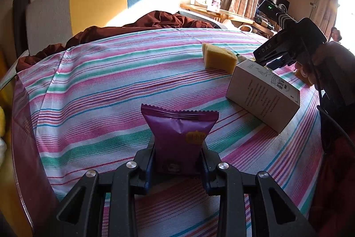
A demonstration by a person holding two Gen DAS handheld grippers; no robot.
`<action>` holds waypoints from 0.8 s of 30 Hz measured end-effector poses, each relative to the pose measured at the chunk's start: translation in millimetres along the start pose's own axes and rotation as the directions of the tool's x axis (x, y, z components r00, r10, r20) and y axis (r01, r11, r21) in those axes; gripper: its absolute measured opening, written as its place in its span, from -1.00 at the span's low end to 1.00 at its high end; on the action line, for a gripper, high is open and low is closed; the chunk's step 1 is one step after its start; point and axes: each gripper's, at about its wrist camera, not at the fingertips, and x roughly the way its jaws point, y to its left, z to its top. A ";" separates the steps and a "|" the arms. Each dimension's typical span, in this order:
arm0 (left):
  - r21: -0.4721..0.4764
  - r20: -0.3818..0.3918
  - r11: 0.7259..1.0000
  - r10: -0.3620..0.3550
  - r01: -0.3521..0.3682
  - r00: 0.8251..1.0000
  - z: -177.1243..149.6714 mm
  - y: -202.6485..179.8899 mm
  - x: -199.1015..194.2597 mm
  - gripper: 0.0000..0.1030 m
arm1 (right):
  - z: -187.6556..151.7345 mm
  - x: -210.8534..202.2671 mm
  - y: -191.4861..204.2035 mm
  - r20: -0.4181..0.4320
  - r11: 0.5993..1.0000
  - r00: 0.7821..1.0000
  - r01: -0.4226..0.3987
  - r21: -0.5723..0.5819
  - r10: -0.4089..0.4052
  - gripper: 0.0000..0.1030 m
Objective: Organize objects
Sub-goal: 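Grasp the WEIDAN cracker packet with right while left holds the purple packet, then carry the purple packet into the gold tray and open left while right holds the WEIDAN packet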
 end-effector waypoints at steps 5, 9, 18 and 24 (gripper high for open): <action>-0.014 -0.025 0.999 0.029 -0.030 0.999 8.1 -3.5 -5.1 -0.38 | 0.5 -0.6 -1.3 0.020 1.000 1.000 0.004 -0.021 -0.003 -0.04; -0.013 0.016 0.998 0.059 -0.059 0.998 18.8 -5.1 -29.9 -0.38 | 1.3 -1.4 -2.2 0.031 0.999 0.999 0.008 -0.035 -0.007 -0.04; -0.068 0.046 0.989 0.135 -0.132 0.990 27.9 15.7 -82.2 -0.38 | 2.0 -4.1 -3.7 0.043 0.999 0.999 0.021 -0.045 -0.019 -0.05; -0.164 0.064 0.966 0.213 -0.201 0.975 23.7 54.2 -115.8 -0.38 | 2.8 -6.8 -4.2 0.053 0.998 0.998 0.031 -0.048 -0.028 -0.05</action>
